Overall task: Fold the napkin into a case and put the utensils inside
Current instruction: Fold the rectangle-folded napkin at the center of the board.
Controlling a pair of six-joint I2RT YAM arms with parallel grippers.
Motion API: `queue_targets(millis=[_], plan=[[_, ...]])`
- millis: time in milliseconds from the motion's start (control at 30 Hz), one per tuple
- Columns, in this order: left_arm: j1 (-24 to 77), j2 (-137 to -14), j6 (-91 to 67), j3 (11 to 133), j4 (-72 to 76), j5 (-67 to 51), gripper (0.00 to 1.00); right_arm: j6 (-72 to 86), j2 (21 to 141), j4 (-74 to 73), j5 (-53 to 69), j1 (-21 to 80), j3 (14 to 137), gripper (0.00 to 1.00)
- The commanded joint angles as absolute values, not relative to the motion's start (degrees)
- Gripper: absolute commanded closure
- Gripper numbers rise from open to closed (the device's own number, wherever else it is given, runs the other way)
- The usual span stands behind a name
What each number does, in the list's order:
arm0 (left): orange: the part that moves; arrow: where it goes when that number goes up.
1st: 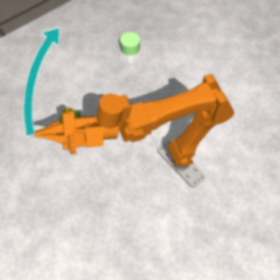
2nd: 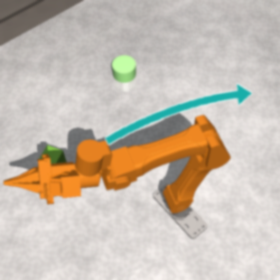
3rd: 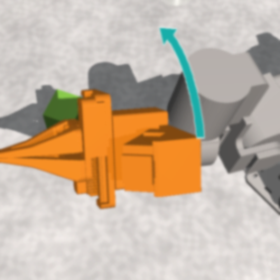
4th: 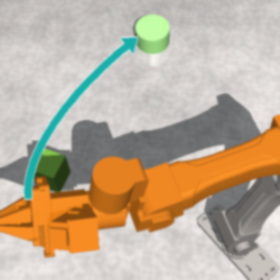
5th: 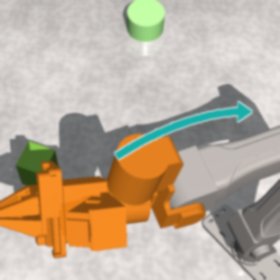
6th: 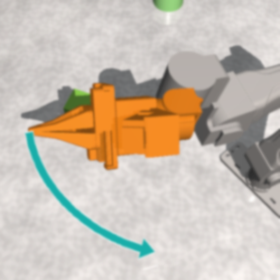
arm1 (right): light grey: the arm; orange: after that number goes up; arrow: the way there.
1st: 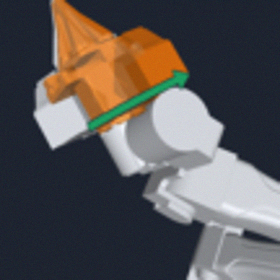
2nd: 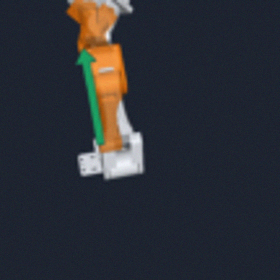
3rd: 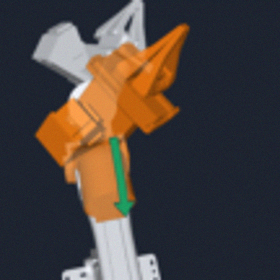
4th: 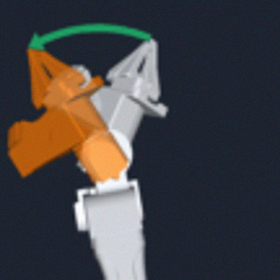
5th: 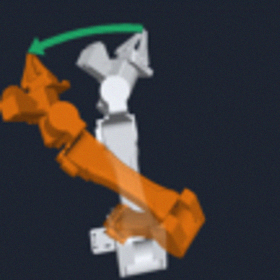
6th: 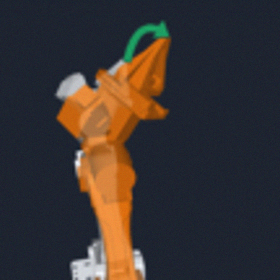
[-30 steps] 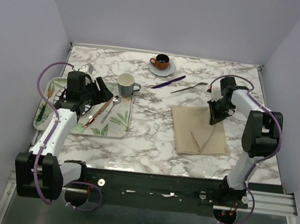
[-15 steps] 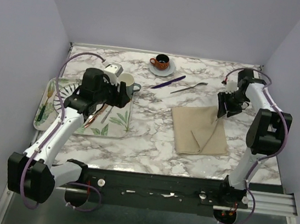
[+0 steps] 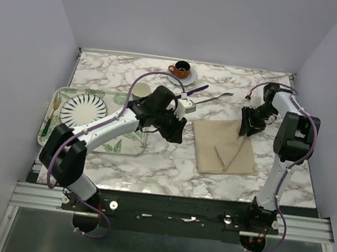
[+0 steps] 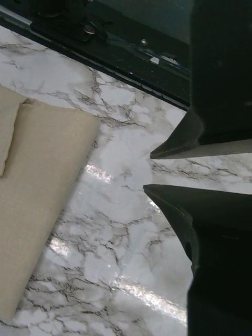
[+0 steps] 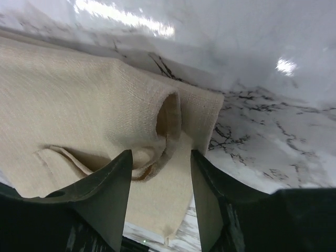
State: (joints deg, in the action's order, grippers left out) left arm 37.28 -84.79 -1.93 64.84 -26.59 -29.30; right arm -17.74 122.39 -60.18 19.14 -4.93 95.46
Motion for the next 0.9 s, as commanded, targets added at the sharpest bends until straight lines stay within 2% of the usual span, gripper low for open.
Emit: queue_targets(millis=[0,133,400,533,700,867], plan=[[40.4,-92.8,-4.7,70.9,-25.7,-34.5,0.65,-16.3,122.4,-62.8,22.3,-5.5,90.8,0.49],[43.8,-97.9,-9.6,73.6,-19.8,-34.9,0.72,-15.6,120.8,-62.7,24.2,-5.5,86.8,0.53],[50.2,-109.4,-14.0,78.3,-14.8,-32.7,0.78,-14.9,116.9,-63.5,26.7,-5.5,80.2,0.55],[49.9,-113.2,-9.9,79.9,-21.2,-29.8,0.83,-16.6,113.7,-66.1,27.6,-5.7,78.1,0.55],[46.2,-116.6,-3.1,81.4,-30.4,-25.7,0.87,-21.4,109.5,-68.6,28.5,-7.1,79.5,0.45],[40.6,-121.7,10.2,89.7,-38.9,-23.2,0.83,-24.6,108.1,-69.0,30.1,-8.4,84.3,0.4]])
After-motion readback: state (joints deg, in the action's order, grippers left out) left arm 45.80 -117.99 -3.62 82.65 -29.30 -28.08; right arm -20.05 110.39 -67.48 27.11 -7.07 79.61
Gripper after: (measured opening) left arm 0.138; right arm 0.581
